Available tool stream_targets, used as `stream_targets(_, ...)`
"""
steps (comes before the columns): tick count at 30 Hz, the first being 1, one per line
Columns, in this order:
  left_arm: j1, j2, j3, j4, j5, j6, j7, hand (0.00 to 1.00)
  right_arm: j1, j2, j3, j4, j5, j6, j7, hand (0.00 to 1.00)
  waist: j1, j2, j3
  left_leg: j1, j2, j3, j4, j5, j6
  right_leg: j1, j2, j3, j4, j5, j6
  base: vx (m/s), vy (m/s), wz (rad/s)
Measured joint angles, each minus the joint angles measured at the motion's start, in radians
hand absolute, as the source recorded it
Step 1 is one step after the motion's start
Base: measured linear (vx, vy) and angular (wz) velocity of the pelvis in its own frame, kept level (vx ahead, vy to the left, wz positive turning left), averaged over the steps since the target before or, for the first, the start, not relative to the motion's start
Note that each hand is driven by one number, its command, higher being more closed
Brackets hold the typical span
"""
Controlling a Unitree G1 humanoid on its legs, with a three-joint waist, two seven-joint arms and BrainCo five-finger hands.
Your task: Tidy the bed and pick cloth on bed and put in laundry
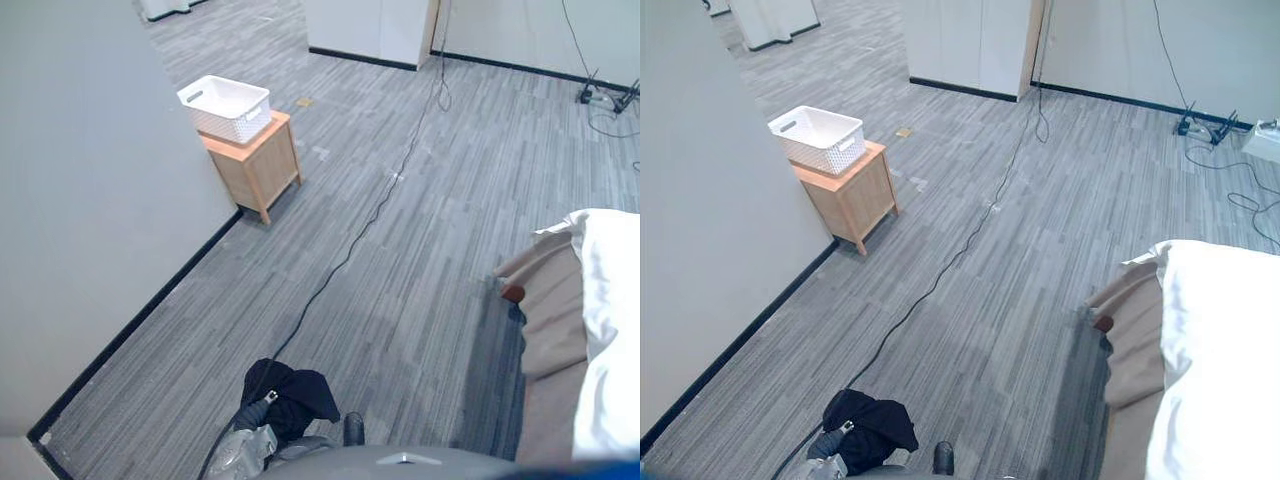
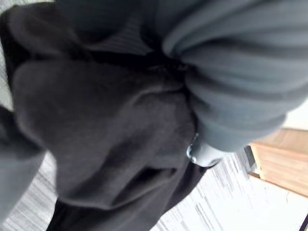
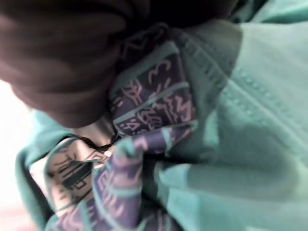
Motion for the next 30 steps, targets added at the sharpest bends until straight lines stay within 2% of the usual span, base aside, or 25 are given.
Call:
stream_targets(1, -0.008, 0.006, -0.003, 0.000, 0.000, 0.000, 0.000, 1.00, -0.001, 0.001, 0.027, -0.081, -0.019, -0.003, 0.000, 1.00, 0.000, -0.003, 0.000, -0.022, -0.012, 0.041, 0.000, -0.029, -0.004, 0.003, 0.002, -0.004, -0.008, 0.015, 0.000, 0.00, -0.054, -0.39)
stream_targets(2, -0.028, 0.014, -0.002, 0.003, 0.000, 0.002, 0.000, 1.00, -0.027, 0.033, 0.046, -0.194, -0.038, -0.011, 0.004, 1.00, -0.004, -0.064, 0.005, -0.064, -0.017, 0.189, 0.079, -0.149, -0.008, 0.013, -0.058, -0.046, -0.077, 0.043, 0.003, -0.01, -0.035, -0.40)
stream_targets(3, -0.042, 0.017, -0.004, 0.015, 0.001, 0.008, -0.001, 1.00, -0.060, 0.042, 0.050, -0.245, -0.051, -0.021, 0.008, 1.00, -0.008, -0.065, 0.018, -0.148, 0.017, 0.252, 0.278, -0.187, 0.125, 0.008, -0.077, -0.056, -0.070, 0.058, 0.016, -0.01, -0.043, -0.56)
stream_targets(4, -0.061, 0.013, -0.002, 0.021, 0.000, 0.011, -0.005, 1.00, -0.116, 0.061, 0.071, -0.359, -0.077, -0.030, 0.029, 1.00, 0.009, -0.005, 0.023, -0.213, 0.154, 0.195, 0.499, -0.174, 0.021, 0.002, -0.031, -0.070, -0.021, 0.085, 0.019, -0.07, 0.030, -0.39)
stream_targets(5, -0.057, 0.014, -0.003, 0.014, 0.000, 0.011, -0.006, 1.00, -0.193, 0.050, 0.117, -0.426, -0.105, -0.035, 0.068, 1.00, 0.017, 0.038, 0.004, -0.197, 0.169, 0.089, 0.471, -0.262, 0.020, 0.018, 0.007, -0.031, -0.025, 0.057, -0.001, -0.05, 0.051, -0.21)
stream_targets(6, -0.063, 0.023, -0.007, 0.011, 0.000, 0.011, -0.006, 1.00, -0.254, 0.051, 0.143, -0.445, -0.112, -0.036, 0.088, 1.00, 0.012, 0.016, 0.004, -0.176, 0.142, 0.083, 0.429, -0.242, 0.002, 0.031, -0.010, -0.013, -0.038, 0.036, -0.017, -0.02, 0.078, 0.33)
stream_targets(7, -0.066, 0.025, -0.022, -0.003, 0.000, 0.007, -0.008, 1.00, -0.319, 0.049, 0.149, -0.489, -0.134, -0.050, 0.111, 1.00, 0.012, -0.003, 0.005, -0.142, 0.110, 0.080, 0.340, -0.209, 0.002, 0.036, -0.027, 0.002, -0.045, 0.034, -0.025, 0.01, 0.007, 0.73)
stream_targets(8, -0.064, 0.017, -0.030, -0.004, 0.000, -0.002, -0.020, 1.00, -0.434, 0.038, 0.142, -0.561, -0.149, -0.091, 0.133, 1.00, 0.025, -0.005, -0.002, -0.116, 0.098, 0.108, 0.259, -0.163, 0.014, 0.027, -0.038, 0.005, -0.053, 0.037, -0.029, -0.02, -0.030, 0.74)
stream_targets(10, -0.049, 0.017, -0.032, -0.004, 0.000, -0.002, -0.023, 1.00, -0.526, 0.014, 0.143, -0.603, -0.175, -0.109, 0.155, 1.00, 0.033, 0.002, 0.004, -0.112, 0.085, 0.085, 0.223, -0.117, 0.032, 0.030, -0.039, 0.005, -0.049, 0.036, -0.025, -0.06, -0.028, 0.71)
stream_targets(12, 0.006, 0.033, -0.033, -0.004, 0.000, -0.002, -0.023, 1.00, -0.592, 0.009, 0.143, -0.629, -0.216, -0.106, 0.181, 1.00, 0.036, 0.005, 0.004, -0.063, 0.078, 0.044, 0.134, -0.057, 0.025, 0.031, -0.035, 0.000, -0.010, 0.039, -0.022, 0.01, -0.040, 0.66)
stream_targets(14, 0.037, 0.044, -0.033, -0.005, 0.000, -0.002, -0.023, 1.00, -0.607, 0.009, 0.144, -0.645, -0.232, -0.092, 0.200, 1.00, 0.033, -0.003, 0.004, -0.039, 0.080, 0.008, 0.081, -0.010, 0.022, 0.034, -0.025, -0.013, 0.022, 0.041, -0.019, 0.06, -0.074, 0.59)
stream_targets(15, 0.055, 0.049, -0.033, -0.007, 0.000, -0.002, -0.024, 1.00, -0.618, 0.004, 0.141, -0.647, -0.248, -0.069, 0.223, 1.00, 0.034, -0.013, 0.007, -0.025, 0.088, -0.005, 0.050, 0.016, 0.018, 0.036, -0.020, -0.020, 0.025, 0.040, -0.020, 0.06, -0.094, 0.41)
stream_targets(17, 0.073, 0.049, -0.031, -0.034, 0.000, 0.002, -0.026, 1.00, -0.625, -0.036, 0.119, -0.639, -0.232, -0.054, 0.278, 1.00, 0.032, -0.014, 0.006, -0.027, 0.093, -0.013, 0.039, 0.028, 0.016, 0.033, -0.013, -0.025, 0.025, 0.040, -0.020, 0.07, -0.114, 0.22)
stream_targets(18, 0.091, 0.051, -0.027, -0.069, 0.001, 0.012, -0.037, 1.00, -0.633, -0.101, 0.056, -0.604, -0.157, -0.071, 0.383, 1.00, 0.028, -0.022, 0.012, -0.025, 0.093, -0.024, 0.028, 0.043, 0.015, 0.041, -0.011, -0.041, 0.026, 0.040, -0.019, 0.07, -0.116, 0.23)
stream_targets(21, 0.103, 0.063, -0.021, -0.080, 0.010, 0.014, -0.053, 1.00, -0.668, -0.174, 0.031, -0.572, -0.052, -0.060, 0.468, 1.00, 0.020, -0.029, 0.017, -0.009, 0.098, -0.022, 0.009, 0.058, 0.008, 0.048, -0.008, -0.046, 0.031, 0.040, -0.019, 0.04, -0.075, 0.05)
stream_targets(22, 0.102, 0.063, -0.021, -0.081, 0.011, 0.013, -0.063, 1.00, -0.681, -0.189, 0.031, -0.577, -0.012, -0.034, 0.487, 1.00, 0.011, -0.031, 0.018, -0.010, 0.101, -0.022, 0.009, 0.058, 0.007, 0.046, -0.006, -0.045, 0.033, 0.040, -0.018, 0.04, -0.075, -0.06)
stream_targets(23, 0.101, 0.062, -0.021, -0.081, 0.011, 0.012, -0.068, 1.00, -0.690, -0.186, 0.033, -0.576, 0.002, 0.005, 0.494, 1.00, 0.003, -0.032, 0.018, -0.010, 0.103, -0.022, 0.008, 0.059, 0.006, 0.044, -0.005, -0.045, 0.033, 0.039, -0.017, 0.03, -0.055, -0.03)
stream_targets(26, 0.098, 0.062, -0.021, -0.094, 0.022, 0.012, -0.069, 1.00, -0.662, -0.163, 0.034, -0.486, 0.013, 0.057, 0.522, 1.00, -0.003, -0.028, 0.020, -0.010, 0.104, -0.022, 0.008, 0.059, 0.006, 0.037, -0.004, -0.046, 0.037, 0.030, -0.010, 0.01, -0.037, 0.01)
stream_targets(30, 0.098, 0.061, -0.021, -0.108, 0.065, 0.011, -0.071, 1.00, -0.625, -0.101, 0.029, -0.243, 0.014, 0.053, 0.540, 1.00, -0.003, -0.009, 0.024, -0.011, 0.106, -0.024, 0.005, 0.066, -0.004, 0.040, -0.001, -0.050, 0.039, 0.022, -0.011, -0.03, -0.043, 0.03)
